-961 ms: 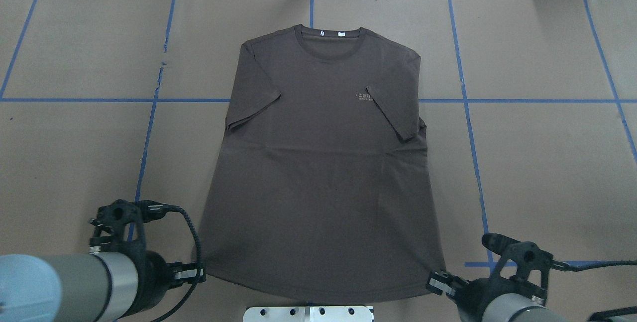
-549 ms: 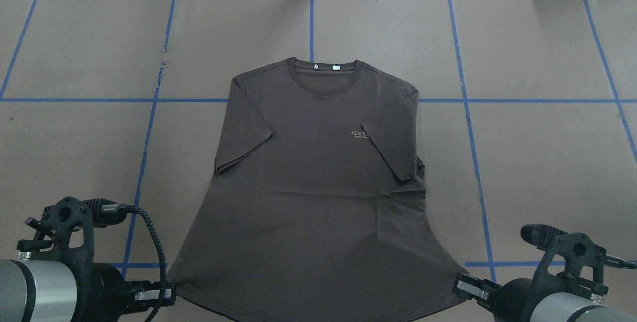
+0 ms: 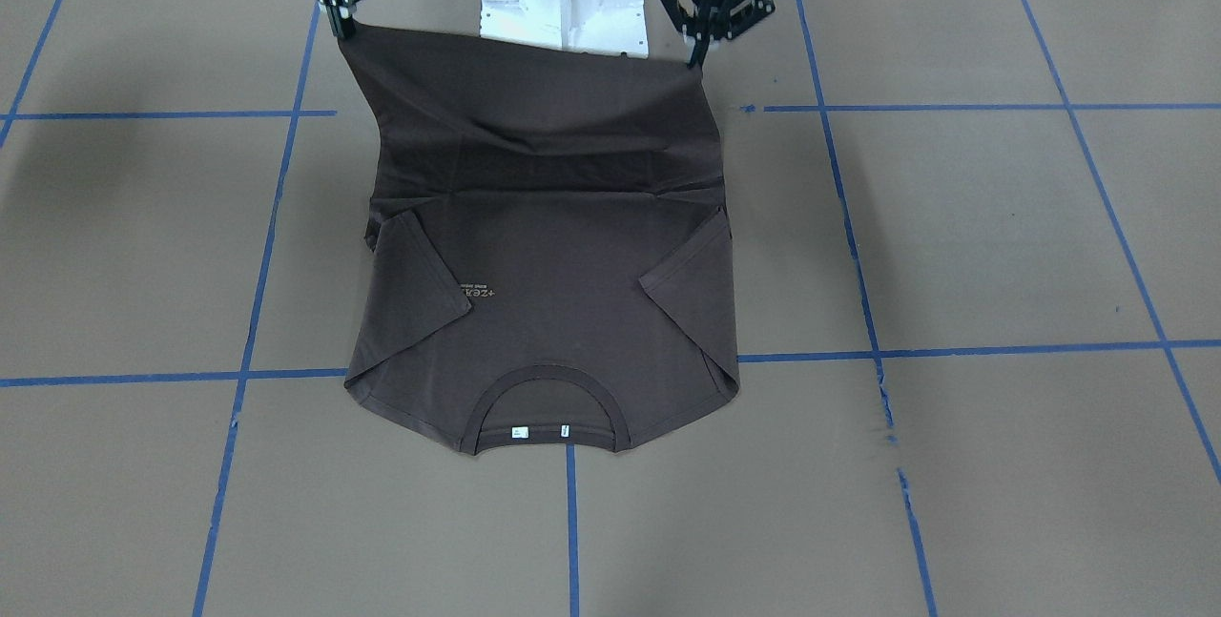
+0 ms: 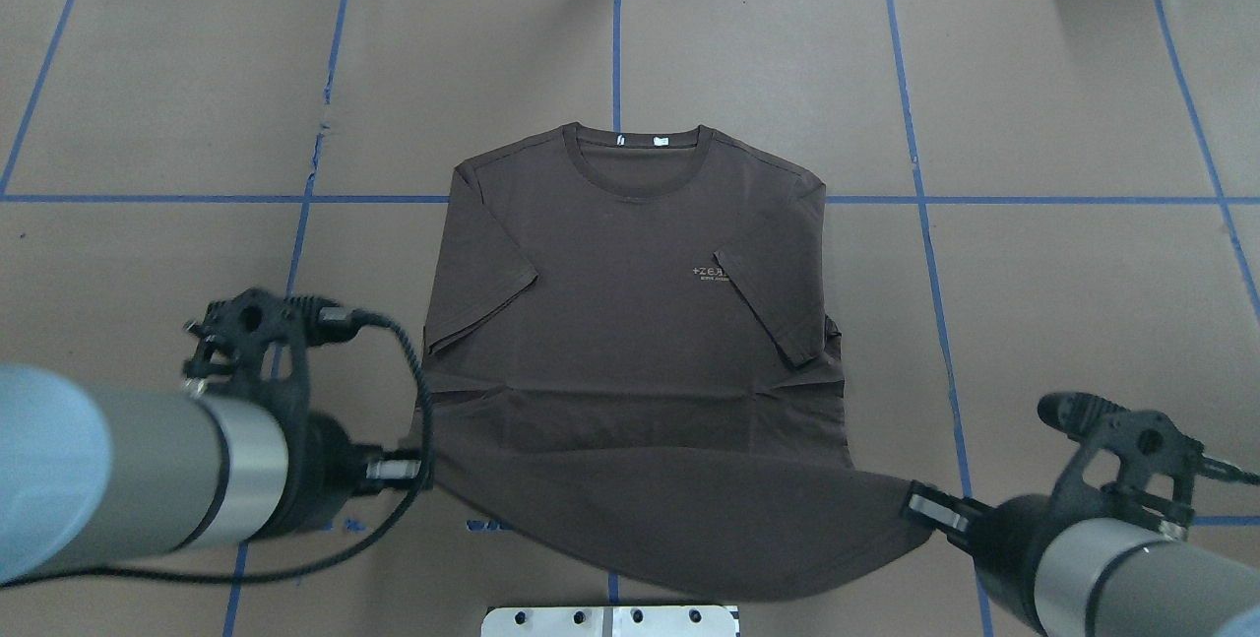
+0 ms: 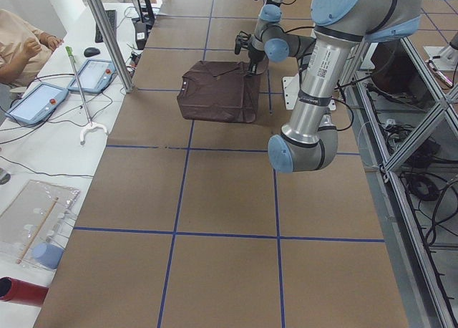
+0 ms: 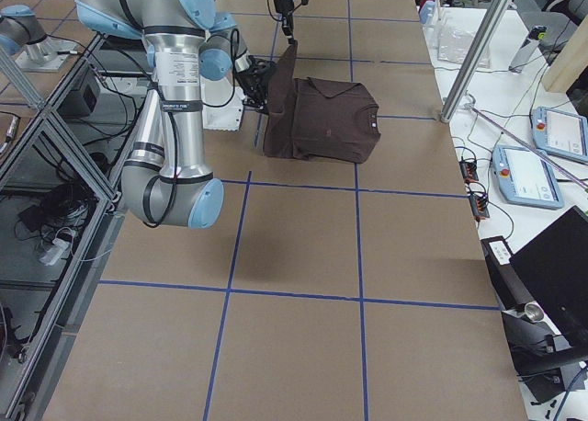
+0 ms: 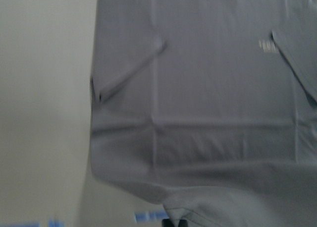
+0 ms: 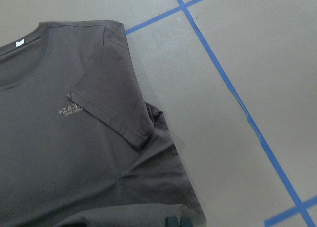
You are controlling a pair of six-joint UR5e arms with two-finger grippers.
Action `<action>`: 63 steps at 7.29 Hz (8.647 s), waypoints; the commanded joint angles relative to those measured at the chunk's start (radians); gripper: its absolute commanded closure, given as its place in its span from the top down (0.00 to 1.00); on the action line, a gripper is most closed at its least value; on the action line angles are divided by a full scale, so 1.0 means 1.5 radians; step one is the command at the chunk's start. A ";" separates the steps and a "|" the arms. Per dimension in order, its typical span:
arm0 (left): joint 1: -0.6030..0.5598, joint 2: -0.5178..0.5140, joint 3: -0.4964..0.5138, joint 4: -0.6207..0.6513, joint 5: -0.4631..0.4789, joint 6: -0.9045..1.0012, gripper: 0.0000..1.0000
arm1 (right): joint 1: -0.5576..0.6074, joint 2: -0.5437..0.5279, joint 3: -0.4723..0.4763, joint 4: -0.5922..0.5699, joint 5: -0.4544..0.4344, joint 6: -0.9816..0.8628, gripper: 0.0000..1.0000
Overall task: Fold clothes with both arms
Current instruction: 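Lift the hem with both grippers and fold it toward the collar, then release the hem and draw the left gripper back toward the robot, then grasp the shirt's side edge with the left gripper and drag it farther away, then move the right gripper onto the shirt's collar corner nearest it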
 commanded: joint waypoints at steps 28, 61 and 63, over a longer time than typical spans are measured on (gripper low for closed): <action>-0.005 0.138 0.290 -0.465 -0.017 -0.036 0.43 | 0.313 0.197 -0.612 0.449 0.195 -0.321 1.00; -0.315 -0.093 0.691 -0.585 -0.105 0.404 1.00 | 0.177 0.416 -0.811 0.439 0.049 -0.157 0.46; -0.316 -0.092 0.691 -0.585 -0.105 0.404 1.00 | 0.176 0.416 -0.811 0.439 0.048 -0.158 0.31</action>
